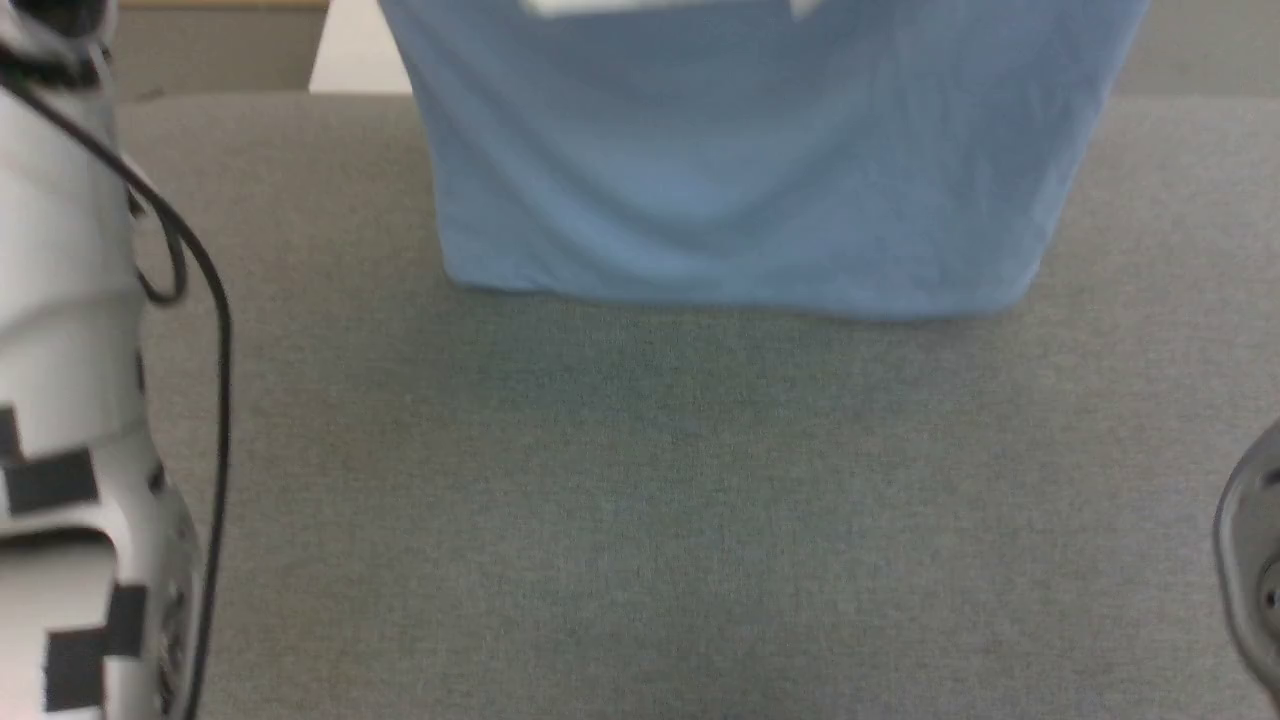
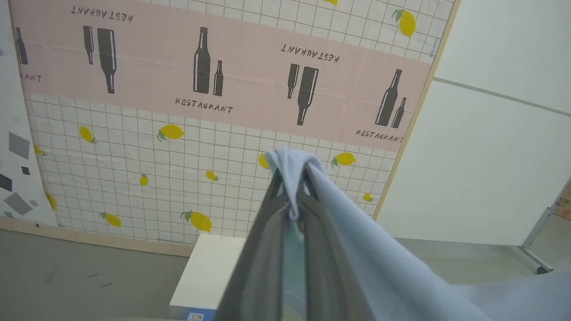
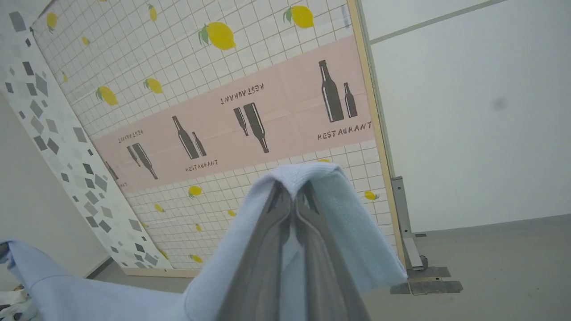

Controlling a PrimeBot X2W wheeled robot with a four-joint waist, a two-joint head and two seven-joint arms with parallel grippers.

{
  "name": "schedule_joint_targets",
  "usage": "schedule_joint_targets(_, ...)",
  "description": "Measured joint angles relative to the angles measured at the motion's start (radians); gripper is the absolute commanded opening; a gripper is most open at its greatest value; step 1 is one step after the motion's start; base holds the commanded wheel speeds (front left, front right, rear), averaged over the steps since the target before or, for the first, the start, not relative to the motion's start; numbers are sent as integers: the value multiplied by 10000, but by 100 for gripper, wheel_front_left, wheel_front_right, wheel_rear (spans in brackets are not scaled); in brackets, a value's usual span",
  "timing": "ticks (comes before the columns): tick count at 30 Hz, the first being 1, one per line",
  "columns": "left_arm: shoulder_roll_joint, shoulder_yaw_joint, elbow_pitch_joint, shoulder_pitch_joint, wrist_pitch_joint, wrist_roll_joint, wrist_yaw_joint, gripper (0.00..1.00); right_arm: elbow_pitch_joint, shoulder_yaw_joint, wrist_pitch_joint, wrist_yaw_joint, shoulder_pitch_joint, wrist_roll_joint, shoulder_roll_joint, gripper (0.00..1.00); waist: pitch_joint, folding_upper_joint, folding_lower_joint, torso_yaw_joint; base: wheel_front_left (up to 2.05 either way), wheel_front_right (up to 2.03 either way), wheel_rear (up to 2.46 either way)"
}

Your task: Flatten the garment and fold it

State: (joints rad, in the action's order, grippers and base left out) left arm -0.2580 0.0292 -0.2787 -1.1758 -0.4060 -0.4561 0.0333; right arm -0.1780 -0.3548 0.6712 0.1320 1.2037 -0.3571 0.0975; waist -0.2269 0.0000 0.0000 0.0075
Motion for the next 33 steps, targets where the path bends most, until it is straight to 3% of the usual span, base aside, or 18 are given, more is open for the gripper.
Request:
schedule_joint_targets(10, -389, 431, -1716, -3269, 1480, 1175, 221, 0, -1607, -84, -1394, 0, 3521, 1605, -79, 0, -2010, 0, 1, -35, 0, 0, 0)
schedule_joint_targets(17, -443, 525, -2771, -4258, 2316, 1241, 161, 0, -2449, -194, -1910, 0, 4427, 2015, -167, 0, -3171, 0, 2, -108, 0, 0, 0)
schedule_joint_targets(25, -332, 587, -3925, -4219, 2922, 1133, -100, 0, -2995, 21, -2201, 0, 4080, 1870, -75, 0, -4056, 0, 2, -71, 0, 0, 0)
schedule_joint_targets(33, 199, 761, -4847, -2522, 3770, 640, -876, 0, -2963, 662, -2408, 0, 1700, 500, 159, 0, -3762, 0, 2, 176, 0, 0, 0)
